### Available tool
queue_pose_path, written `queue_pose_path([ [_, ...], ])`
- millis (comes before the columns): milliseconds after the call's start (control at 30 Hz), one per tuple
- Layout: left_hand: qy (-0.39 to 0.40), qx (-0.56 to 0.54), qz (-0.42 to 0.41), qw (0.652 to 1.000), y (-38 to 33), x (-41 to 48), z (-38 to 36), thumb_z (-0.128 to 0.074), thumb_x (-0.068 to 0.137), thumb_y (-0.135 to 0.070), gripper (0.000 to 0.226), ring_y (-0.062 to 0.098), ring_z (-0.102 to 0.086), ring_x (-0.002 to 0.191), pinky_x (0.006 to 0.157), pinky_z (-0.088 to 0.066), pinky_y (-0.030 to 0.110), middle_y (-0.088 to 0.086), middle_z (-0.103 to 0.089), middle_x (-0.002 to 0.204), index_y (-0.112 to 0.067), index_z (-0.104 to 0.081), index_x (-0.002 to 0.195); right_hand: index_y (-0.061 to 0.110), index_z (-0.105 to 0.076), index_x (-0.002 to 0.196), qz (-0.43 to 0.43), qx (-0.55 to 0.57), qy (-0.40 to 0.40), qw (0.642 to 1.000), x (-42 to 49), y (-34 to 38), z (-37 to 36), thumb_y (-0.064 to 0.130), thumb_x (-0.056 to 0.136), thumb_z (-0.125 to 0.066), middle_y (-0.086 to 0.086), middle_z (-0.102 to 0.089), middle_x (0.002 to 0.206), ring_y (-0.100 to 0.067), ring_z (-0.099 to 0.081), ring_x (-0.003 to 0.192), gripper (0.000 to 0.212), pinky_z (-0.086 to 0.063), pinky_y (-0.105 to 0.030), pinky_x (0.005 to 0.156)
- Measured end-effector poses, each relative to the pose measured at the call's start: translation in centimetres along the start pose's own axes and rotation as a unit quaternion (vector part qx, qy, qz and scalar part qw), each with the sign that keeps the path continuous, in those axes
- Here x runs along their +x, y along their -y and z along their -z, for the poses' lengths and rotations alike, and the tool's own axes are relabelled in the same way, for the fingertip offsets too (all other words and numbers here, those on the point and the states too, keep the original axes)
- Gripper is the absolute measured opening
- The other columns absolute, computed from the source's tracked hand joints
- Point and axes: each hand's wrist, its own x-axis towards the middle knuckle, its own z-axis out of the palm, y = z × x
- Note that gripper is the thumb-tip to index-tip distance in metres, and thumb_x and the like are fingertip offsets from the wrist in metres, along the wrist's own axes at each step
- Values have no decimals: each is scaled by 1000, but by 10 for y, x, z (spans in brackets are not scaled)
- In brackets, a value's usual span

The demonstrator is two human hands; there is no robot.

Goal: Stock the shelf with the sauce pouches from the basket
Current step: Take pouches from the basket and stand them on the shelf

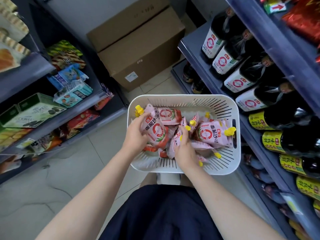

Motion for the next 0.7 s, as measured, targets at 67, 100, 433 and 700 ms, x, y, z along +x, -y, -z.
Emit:
queue_pose_path([
  [67, 12, 35, -24, 999, 6, 0, -2, -47, 71, 20, 74, 9, -45, 122, 99, -40, 18, 2, -53, 134, -20, -54, 132, 27, -16, 150, 22, -28, 17, 999, -3, 1, -13, -4, 91, -44, -20, -47, 133, -35, -55, 113, 73, -46, -41, 93],
  [100, 17, 40, -30, 999, 7, 1, -5, -48, 71, 19, 73, 10, -46, 122, 99, -40, 20, 2, -54, 134, -21, -54, 132, 26, -25, 149, 9, -24, 26, 999, -3, 1, -16, -5, 91, -43, -19, -49, 130, -35, -54, 114, 67, -45, -40, 94],
  [433, -97, -60, 125, 986, 25, 11, -38, -82, 74, -10, 48, 11, -55, 108, 95, -48, 28, -2, -62, 121, -18, -64, 118, 20, -48, 143, -97, 61, -51, 992, -22, 10, 22, -12, 78, -49, -7, -55, 140, -30, -59, 116, 72, -48, -31, 88],
  [700, 15, 51, -29, 998, 40, -14, -31, -69, 79, 7, 52, 17, -56, 121, 101, -42, 25, 1, -63, 128, -17, -63, 125, 11, -60, 120, -29, -162, -100, 981, -36, 30, 108, -7, 78, -49, -18, -62, 103, -40, -53, 109, 47, -45, -40, 81],
])
